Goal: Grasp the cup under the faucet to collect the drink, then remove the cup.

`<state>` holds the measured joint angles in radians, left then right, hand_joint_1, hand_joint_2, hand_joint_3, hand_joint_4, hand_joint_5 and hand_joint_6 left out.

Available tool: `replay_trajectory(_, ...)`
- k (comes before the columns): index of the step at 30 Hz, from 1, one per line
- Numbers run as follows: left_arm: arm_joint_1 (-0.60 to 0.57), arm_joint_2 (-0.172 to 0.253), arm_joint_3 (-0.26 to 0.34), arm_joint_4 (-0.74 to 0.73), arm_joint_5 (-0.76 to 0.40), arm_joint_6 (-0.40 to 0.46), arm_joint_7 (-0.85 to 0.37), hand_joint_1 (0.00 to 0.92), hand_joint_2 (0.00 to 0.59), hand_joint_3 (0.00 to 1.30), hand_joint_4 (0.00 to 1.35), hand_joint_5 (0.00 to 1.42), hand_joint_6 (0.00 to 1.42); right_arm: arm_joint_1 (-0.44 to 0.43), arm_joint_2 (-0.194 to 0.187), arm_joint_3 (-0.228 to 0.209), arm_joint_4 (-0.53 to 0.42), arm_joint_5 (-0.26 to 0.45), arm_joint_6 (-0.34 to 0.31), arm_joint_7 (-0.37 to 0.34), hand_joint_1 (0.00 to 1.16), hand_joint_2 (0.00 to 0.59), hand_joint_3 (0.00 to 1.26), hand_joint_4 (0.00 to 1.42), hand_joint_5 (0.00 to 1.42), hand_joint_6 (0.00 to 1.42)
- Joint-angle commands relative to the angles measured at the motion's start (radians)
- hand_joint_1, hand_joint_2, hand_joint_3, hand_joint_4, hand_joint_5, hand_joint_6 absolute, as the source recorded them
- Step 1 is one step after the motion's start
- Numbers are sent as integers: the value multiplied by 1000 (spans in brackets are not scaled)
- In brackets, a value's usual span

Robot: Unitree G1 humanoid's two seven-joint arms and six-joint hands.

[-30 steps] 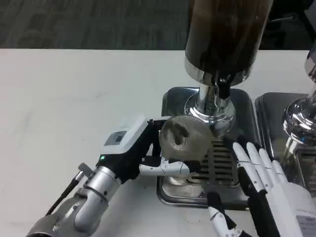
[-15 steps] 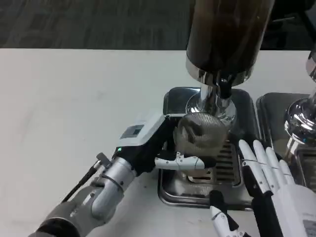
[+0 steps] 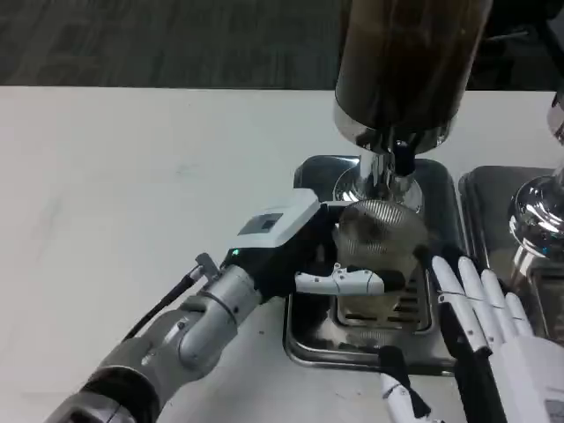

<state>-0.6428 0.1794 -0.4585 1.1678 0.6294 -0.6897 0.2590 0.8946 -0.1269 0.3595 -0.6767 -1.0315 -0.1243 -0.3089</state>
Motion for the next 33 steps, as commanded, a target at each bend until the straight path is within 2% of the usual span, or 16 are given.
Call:
replay_trajectory(1, 11, 2, -20, 11, 8, 26, -35, 121, 92, 389, 351, 378, 264, 7, 12, 13, -12, 9, -3, -15, 366, 485, 64, 0, 0, 0)
replay_trajectory(8, 16, 31, -33, -13, 27, 25, 3, 101, 89, 356, 200, 249, 154, -19, 8, 10, 0, 27, -6, -4, 367, 485, 64, 0, 0, 0)
replay_trajectory(10, 18, 46, -55, -32, 54, 33, 45, 63, 75, 276, 74, 146, 66, -33, 5, 6, 6, 36, -6, -1, 367, 485, 64, 0, 0, 0)
replay_trajectory(13, 26, 69, -89, -77, 111, 58, 120, 42, 56, 167, 3, 77, 6, -49, -2, 0, 15, 50, -7, 1, 367, 485, 64, 0, 0, 0)
replay_trajectory(16, 40, 83, -106, -118, 150, 88, 164, 16, 45, 76, 0, 3, 0, -60, -6, -2, 23, 59, -7, 3, 367, 485, 64, 0, 0, 0)
replay_trajectory(21, 62, 101, -119, -173, 179, 158, 184, 11, 44, 65, 0, 0, 0, -74, -14, -6, 33, 72, -8, 4, 367, 485, 64, 0, 0, 0)
replay_trajectory(24, 76, 112, -120, -210, 185, 183, 186, 2, 44, 12, 0, 0, 0, -75, -18, -6, 35, 76, -9, 3, 367, 485, 64, 0, 0, 0)
replay_trajectory(33, 181, 184, -60, -397, 139, 173, 210, 0, 39, 0, 0, 0, 0, -85, -23, -5, 43, 86, -9, 1, 369, 485, 72, 0, 0, 0)
